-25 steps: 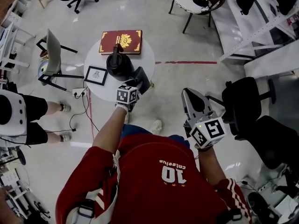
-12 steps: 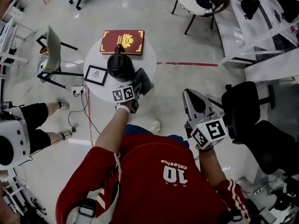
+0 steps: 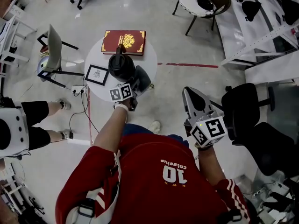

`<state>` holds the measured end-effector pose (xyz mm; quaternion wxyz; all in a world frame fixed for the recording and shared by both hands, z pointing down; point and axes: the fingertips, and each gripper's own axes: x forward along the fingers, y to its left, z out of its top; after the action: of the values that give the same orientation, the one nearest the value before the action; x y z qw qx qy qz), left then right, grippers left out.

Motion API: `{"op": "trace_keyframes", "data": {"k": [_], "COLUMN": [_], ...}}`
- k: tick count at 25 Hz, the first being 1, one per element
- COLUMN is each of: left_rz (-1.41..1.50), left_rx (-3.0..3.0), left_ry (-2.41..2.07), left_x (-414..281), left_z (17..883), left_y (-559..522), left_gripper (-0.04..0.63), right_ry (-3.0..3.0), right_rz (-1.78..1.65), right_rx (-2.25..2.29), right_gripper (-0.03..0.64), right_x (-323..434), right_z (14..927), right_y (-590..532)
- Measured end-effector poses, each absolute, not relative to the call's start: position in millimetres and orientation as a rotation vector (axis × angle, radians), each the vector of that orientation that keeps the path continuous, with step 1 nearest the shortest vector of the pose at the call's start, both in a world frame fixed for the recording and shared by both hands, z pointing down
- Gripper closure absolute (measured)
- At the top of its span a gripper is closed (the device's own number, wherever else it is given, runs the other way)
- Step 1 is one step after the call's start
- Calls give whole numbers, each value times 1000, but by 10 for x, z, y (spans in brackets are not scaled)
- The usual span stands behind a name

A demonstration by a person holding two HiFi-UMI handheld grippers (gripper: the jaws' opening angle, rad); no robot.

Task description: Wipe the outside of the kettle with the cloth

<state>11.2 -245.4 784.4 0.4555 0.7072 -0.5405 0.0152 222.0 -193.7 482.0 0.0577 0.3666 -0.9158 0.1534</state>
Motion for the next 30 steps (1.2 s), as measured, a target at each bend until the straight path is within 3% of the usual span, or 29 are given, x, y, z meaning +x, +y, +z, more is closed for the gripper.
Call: {"op": "trace_keyframes", "data": {"k": [30], "left_rz": [11], "left_rx": [2008], "left_ry": [-1353], "left_x": [29], "left_z": [6518], "left_y": [-2415], "left_gripper": [551], "right_ry": [-2875], "right_rz": [444], "right_rx": [1162], "right_gripper": [601], "right_x": [2174], "right_z": [4461], "right_y": [-1598]}}
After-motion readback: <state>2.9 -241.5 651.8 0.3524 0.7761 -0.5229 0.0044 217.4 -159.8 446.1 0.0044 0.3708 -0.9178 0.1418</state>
